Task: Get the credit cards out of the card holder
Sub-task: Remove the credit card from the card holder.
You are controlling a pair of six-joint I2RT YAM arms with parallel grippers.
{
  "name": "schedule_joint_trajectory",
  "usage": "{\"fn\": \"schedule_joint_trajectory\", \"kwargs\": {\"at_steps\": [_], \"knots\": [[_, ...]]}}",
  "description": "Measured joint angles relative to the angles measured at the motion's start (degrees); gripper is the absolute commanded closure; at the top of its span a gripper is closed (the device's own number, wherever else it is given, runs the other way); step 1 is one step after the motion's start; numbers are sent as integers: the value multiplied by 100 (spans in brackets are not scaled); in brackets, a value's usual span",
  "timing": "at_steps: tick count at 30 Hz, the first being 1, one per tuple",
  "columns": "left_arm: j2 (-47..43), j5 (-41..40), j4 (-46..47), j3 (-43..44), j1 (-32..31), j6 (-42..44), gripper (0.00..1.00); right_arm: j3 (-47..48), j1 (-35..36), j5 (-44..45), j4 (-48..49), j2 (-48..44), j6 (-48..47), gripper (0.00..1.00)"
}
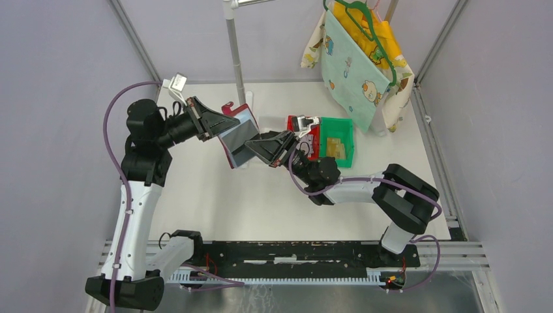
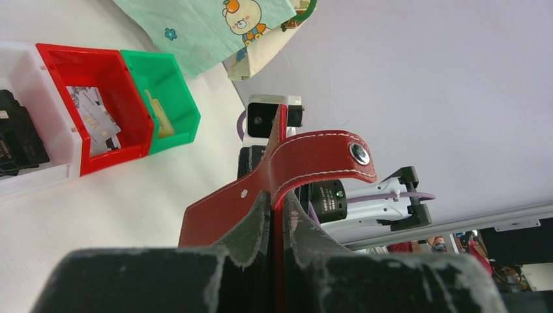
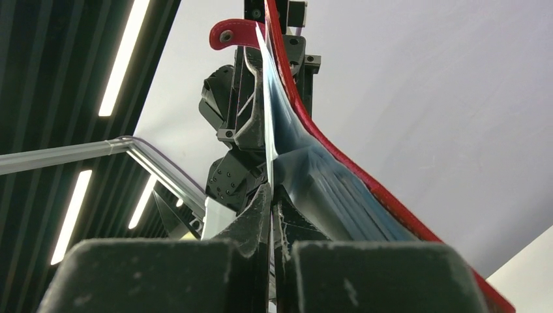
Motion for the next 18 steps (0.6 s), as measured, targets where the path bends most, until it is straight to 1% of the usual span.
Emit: {"fn": "schedule_joint_trajectory", "kwargs": {"at_steps": [7,18], "knots": [[116,-2,50,122,26,-146,98,-219,-2,94,-2,-125,-24,100],[201,0,85,435,103,-142,98,-376,-4,96,0,-197,-22,100]]}}
